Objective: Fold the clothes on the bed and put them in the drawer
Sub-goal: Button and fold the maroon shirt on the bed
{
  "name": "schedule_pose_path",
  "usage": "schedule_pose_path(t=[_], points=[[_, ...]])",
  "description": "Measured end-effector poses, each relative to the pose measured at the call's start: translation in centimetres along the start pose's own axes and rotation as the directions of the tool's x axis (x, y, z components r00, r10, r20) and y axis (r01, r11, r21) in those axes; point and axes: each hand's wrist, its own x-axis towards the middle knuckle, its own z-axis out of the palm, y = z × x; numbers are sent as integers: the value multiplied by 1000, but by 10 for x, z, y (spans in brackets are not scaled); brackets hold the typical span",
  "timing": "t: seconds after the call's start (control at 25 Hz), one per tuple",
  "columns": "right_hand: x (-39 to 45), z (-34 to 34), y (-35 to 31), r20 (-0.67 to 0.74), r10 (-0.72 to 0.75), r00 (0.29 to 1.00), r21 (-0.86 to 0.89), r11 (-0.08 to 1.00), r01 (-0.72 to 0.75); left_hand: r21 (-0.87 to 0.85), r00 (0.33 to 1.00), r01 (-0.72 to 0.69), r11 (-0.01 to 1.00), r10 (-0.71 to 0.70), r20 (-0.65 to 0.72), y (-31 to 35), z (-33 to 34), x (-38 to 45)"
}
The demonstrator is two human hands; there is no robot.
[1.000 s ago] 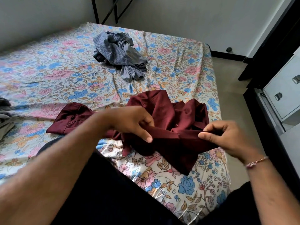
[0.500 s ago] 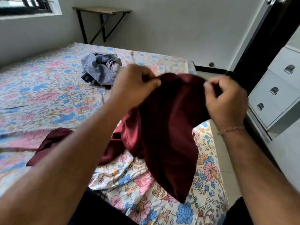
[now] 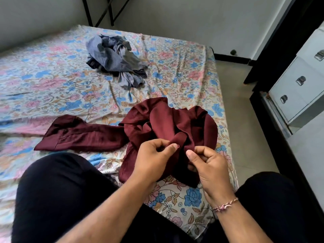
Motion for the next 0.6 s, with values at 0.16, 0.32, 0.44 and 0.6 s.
schedule_pose_path(t=[0.16, 0.32, 0.44, 0.6], points=[[-4, 3, -7, -112, -143, 983, -114, 985, 130, 206, 972, -184, 961, 209, -106, 0, 6, -1], [-6, 12, -6, -104, -234, 967, -217, 954, 207, 330, 915, -343, 879, 392, -94, -3, 10, -4], [-6, 13, -2, -81, -201, 976, -133, 973, 190, 346, 891, -402, 848, 449, -63, -5, 10, -4], [-4, 12, 2, -70, -176, 982, -2, 984, 176, 317, 880, -444, 838, 474, -20, -6, 8, -1]])
